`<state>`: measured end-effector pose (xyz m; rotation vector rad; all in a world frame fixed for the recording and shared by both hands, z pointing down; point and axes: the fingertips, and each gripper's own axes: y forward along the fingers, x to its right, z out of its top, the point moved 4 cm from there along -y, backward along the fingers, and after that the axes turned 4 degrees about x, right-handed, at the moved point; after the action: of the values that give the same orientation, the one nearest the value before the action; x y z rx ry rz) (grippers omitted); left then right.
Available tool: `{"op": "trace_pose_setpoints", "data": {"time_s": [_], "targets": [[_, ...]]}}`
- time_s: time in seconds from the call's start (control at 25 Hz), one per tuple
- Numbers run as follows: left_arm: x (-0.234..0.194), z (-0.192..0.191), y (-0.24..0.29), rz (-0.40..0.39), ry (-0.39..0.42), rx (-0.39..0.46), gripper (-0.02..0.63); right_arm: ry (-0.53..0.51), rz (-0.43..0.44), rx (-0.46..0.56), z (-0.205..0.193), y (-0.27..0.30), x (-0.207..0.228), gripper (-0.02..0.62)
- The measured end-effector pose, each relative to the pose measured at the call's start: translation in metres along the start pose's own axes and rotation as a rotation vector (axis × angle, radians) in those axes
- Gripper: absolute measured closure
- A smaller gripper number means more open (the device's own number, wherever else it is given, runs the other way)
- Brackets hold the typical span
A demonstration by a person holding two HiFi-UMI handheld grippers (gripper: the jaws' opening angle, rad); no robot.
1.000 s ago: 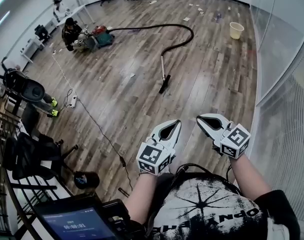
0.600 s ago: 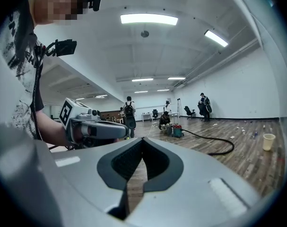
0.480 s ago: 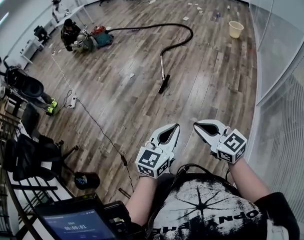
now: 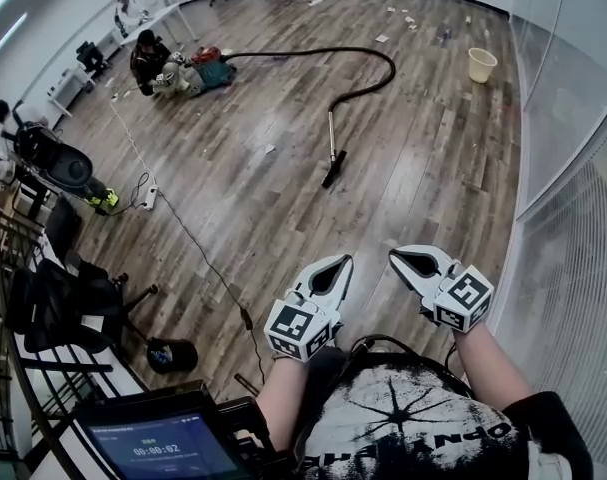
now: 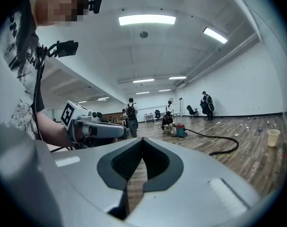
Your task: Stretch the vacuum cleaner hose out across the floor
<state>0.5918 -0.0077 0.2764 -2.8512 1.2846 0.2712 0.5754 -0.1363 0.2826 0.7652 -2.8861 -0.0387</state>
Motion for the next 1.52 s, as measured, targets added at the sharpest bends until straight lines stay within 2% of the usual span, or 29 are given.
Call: {"op": "trace_pose_setpoints", "data": {"time_s": [0.2, 0.56, 0.92, 1.2, 1.52], "targets": [[-0.016, 0.003, 0.004, -0.009, 0.010, 0.006, 0.606, -0.004, -0.009, -0.021, -0.002, 0.019, 0.011, 0.591], [-0.127, 0.017, -0.017, -0.020, 0.010, 0.003, 0.606, -0.064, 0.020, -0.016, 0.017, 0.138, 0.006, 0.591], [-0.220, 0.025, -0.039, -0.088, -0.003, -0.008, 0.606, -0.088, 0.013, -0.036, 0.024, 0.243, -0.006, 0.591], [-0.266, 0.030, -0.052, -0.129, -0.004, 0.003, 0.606, -0.112, 0.001, -0.062, 0.030, 0.300, -0.010, 0.591], [-0.310, 0.028, -0.061, -0.104, -0.032, 0.010, 0.606, -0.116, 0.013, -0.086, 0.029, 0.346, -0.002, 0.591]]}}
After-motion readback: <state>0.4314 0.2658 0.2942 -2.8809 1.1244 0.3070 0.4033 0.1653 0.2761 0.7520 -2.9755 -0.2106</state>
